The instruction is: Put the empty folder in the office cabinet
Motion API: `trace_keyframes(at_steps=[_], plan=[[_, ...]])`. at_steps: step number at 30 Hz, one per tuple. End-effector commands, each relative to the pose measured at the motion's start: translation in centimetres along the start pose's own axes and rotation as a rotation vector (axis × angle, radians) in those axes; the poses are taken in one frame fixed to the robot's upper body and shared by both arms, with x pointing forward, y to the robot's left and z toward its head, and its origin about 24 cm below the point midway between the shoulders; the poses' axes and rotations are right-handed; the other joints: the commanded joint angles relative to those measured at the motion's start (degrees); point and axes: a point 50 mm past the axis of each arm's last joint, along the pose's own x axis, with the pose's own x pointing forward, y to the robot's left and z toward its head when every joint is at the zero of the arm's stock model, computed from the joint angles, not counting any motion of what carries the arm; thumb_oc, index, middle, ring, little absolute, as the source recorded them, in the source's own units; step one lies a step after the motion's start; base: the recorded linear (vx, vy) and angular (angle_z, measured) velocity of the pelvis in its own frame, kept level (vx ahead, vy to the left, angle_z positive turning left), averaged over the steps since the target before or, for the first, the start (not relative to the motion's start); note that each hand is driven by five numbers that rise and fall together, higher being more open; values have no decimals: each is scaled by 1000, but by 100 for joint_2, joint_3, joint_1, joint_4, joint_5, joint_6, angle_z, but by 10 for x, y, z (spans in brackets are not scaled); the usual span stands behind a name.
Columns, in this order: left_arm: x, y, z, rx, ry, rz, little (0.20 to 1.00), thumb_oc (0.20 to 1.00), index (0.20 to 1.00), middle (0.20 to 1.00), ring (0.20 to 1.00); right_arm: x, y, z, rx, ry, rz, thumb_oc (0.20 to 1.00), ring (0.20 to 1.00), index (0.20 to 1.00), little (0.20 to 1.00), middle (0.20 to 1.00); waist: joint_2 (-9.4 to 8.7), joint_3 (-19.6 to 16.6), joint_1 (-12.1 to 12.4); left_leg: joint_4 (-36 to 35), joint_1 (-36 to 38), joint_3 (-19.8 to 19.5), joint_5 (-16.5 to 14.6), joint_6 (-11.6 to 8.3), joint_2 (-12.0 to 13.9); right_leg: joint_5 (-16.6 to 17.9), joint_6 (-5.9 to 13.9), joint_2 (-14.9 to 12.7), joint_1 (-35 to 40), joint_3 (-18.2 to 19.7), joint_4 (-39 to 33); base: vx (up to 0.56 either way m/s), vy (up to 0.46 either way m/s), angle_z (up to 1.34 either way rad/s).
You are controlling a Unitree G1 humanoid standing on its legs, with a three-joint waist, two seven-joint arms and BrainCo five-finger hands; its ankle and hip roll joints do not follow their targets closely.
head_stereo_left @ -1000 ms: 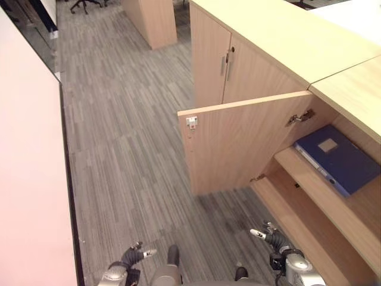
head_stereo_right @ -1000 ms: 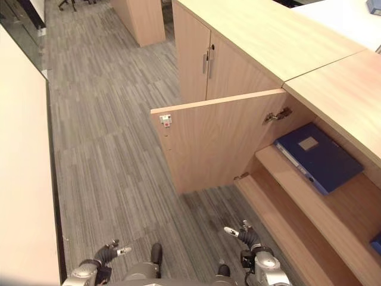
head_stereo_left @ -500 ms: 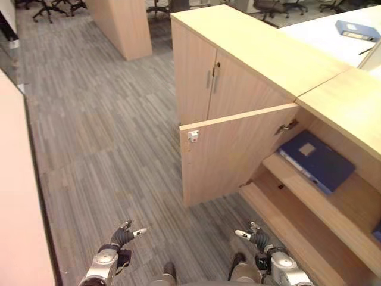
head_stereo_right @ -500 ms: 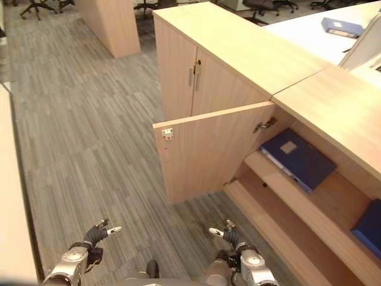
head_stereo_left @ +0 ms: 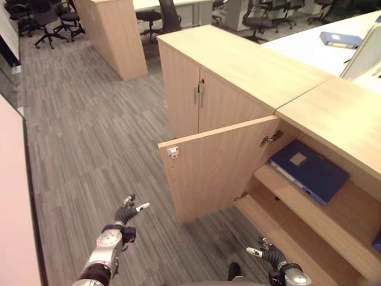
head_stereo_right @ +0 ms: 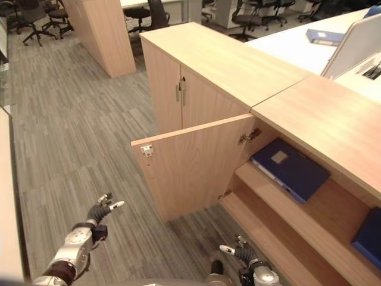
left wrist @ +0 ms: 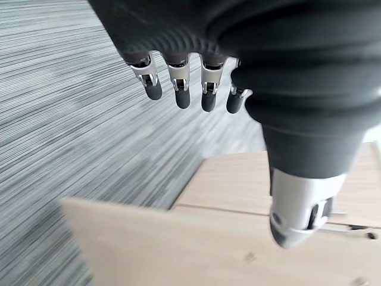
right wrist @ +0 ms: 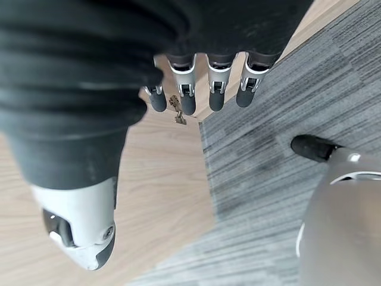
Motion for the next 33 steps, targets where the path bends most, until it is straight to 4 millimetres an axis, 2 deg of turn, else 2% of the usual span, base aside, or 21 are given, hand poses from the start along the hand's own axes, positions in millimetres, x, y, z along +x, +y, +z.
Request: trace_keyframes(at_steps=[1, 4, 6, 8, 9, 10, 11, 13, 14, 16, 20, 21, 22, 24, 25, 26, 27, 30, 31, 32, 33], plan=[[14, 20, 33, -30, -99, 82, 1000, 1000, 1000, 1000, 1000, 5, 3, 23, -49, -91, 28, 1000, 1000, 1000, 1000, 1000, 86, 219, -29, 73, -133, -120, -226, 129, -283, -592, 553, -327, 451, -102, 349, 19, 10, -15], [20, 36, 60, -22, -160, 129, 1000, 1000, 1000, 1000, 1000, 5, 4, 25, -52, -102, 39, 1000, 1000, 1000, 1000, 1000, 71, 213, -115, 73, -122, -70, -231, 118, -275, -579, 566, -312, 415, -44, 345, 12, 4, -6], [22, 41, 68, -18, -175, 143, 1000, 1000, 1000, 1000, 1000, 4, 5, 25, -53, -106, 46, 1000, 1000, 1000, 1000, 1000, 68, 209, -149, 73, -123, -56, -235, 115, -272, -568, 575, -314, 403, -25, 345, 0, 0, 0], [27, 61, 96, -30, -219, 203, 1000, 1000, 1000, 1000, 1000, 4, 7, 25, -59, -103, 57, 1000, 1000, 1000, 1000, 1000, 12, 230, -247, 73, -147, 39, -238, 108, -256, -525, 617, -309, 297, 54, 376, 10, 16, -6], [27, 66, 102, -34, -226, 217, 1000, 1000, 1000, 1000, 1000, 4, 7, 24, -62, -101, 60, 1000, 1000, 1000, 1000, 1000, -8, 240, -267, 73, -153, 61, -239, 109, -249, -512, 627, -307, 269, 72, 382, -6, 4, -16], [27, 66, 102, -34, -226, 217, 1000, 1000, 1000, 1000, 1000, 4, 7, 24, -62, -101, 60, 1000, 1000, 1000, 1000, 1000, -8, 240, -267, 73, -153, 61, -239, 109, -249, -512, 627, -307, 269, 72, 382, -11, 7, -26], [29, 72, 115, -36, -246, 236, 1000, 1000, 1000, 1000, 1000, 5, 8, 25, -67, -99, 67, 1000, 1000, 1000, 1000, 1000, -45, 262, -316, 73, -168, 111, -237, 110, -235, -488, 640, -295, 204, 124, 396, -14, 6, -23], [30, 74, 121, -36, -254, 241, 1000, 1000, 1000, 1000, 1000, 6, 9, 25, -70, -100, 68, 1000, 1000, 1000, 1000, 1000, -71, 277, -330, 73, -175, 137, -240, 110, -229, -479, 650, -292, 168, 151, 407, -10, 5, -18], [31, 75, 131, -33, -275, 241, 1000, 1000, 1000, 1000, 1000, 6, 8, 25, -74, -95, 67, 1000, 1000, 1000, 1000, 1000, -107, 297, -369, 73, -171, 187, -252, 113, -224, -458, 664, -289, 128, 198, 416, -1, 8, -23], [31, 74, 134, -33, -283, 236, 1000, 1000, 1000, 1000, 1000, 6, 9, 24, -75, -90, 67, 1000, 1000, 1000, 1000, 1000, -128, 311, -375, 73, -166, 212, -258, 116, -224, -449, 669, -287, 104, 227, 425, 0, 4, -19], [36, 58, 146, -32, -316, 189, 1000, 1000, 1000, 1000, 1000, 8, 10, 23, -77, -80, 66, 1000, 1000, 1000, 1000, 1000, -195, 346, -434, 73, -123, 279, -300, 138, -231, -427, 700, -294, 64, 291, 446, 8, 20, -11], [39, 45, 149, -49, -328, 158, 1000, 1000, 1000, 1000, 1000, 9, 12, 23, -73, -80, 69, 1000, 1000, 1000, 1000, 1000, -210, 355, -446, 73, -94, 304, -318, 144, -242, -429, 704, -301, 71, 304, 452, 21, 16, -17], [39, 45, 149, -49, -328, 158, 1000, 1000, 1000, 1000, 1000, 9, 12, 23, -72, -80, 69, 1000, 1000, 1000, 1000, 1000, -210, 358, -443, 73, -91, 305, -319, 144, -242, -429, 705, -301, 72, 305, 453, 22, 12, -13], [41, 32, 146, -64, -327, 123, 1000, 1000, 1000, 1000, 1000, 10, 13, 24, -69, -80, 66, 1000, 1000, 1000, 1000, 1000, -222, 357, -454, 73, -71, 304, -339, 155, -251, -435, 707, -314, 78, 308, 468, 0, 0, 0], [43, 15, 143, -76, -323, 74, 1000, 1000, 1000, 1000, 1000, 11, 15, 29, -69, -97, 67, 1000, 1000, 1000, 1000, 1000, -223, 369, -465, 73, -59, 298, -347, 167, -260, -432, 709, -333, 77, 312, 483, 0, 0, 0], [44, 15, 143, -76, -323, 74, 1000, 1000, 1000, 1000, 1000, 11, 14, 29, -69, -97, 67, 1000, 1000, 1000, 1000, 1000, -221, 370, -463, 73, -57, 299, -348, 167, -260, -433, 709, -333, 78, 313, 484, 24, 40, 4], [45, -2, 137, -68, -308, 21, 1000, 1000, 1000, 1000, 1000, 12, 15, 29, -74, -90, 66, 1000, 1000, 1000, 1000, 1000, -214, 371, -470, 73, -40, 305, -357, 185, -274, -436, 710, -345, 85, 309, 505, 15, 35, 2], [46, -29, 130, -54, -294, -60, 1000, 1000, 1000, 1000, 1000, 13, 18, 30, -85, -91, 75, 1000, 1000, 1000, 1000, 1000, -220, 379, -488, 73, -22, 301, -372, 212, -299, -436, 710, -366, 82, 309, 538, 9, 19, 1], [46, -29, 129, -54, -293, -60, 1000, 1000, 1000, 1000, 1000, 13, 18, 30, -85, -90, 74, 1000, 1000, 1000, 1000, 1000, -218, 378, -485, 73, -21, 301, -373, 212, -299, -437, 710, -366, 81, 310, 540, 10, 32, 3], [45, -47, 128, -62, -294, -116, 1000, 1000, 1000, 1000, 1000, 13, 18, 31, -92, -90, 76, 1000, 1000, 1000, 1000, 1000, -222, 389, -500, 73, -21, 292, -380, 227, -318, -445, 713, -380, 78, 306, 571, 0, 0, 0], [45, -47, 127, -62, -294, -116, 1000, 1000, 1000, 1000, 1000, 13, 18, 31, -92, -90, 75, 1000, 1000, 1000, 1000, 1000, -221, 389, -499, 73, -20, 291, -380, 227, -318, -446, 713, -380, 78, 306, 572, 4, 33, -6]])
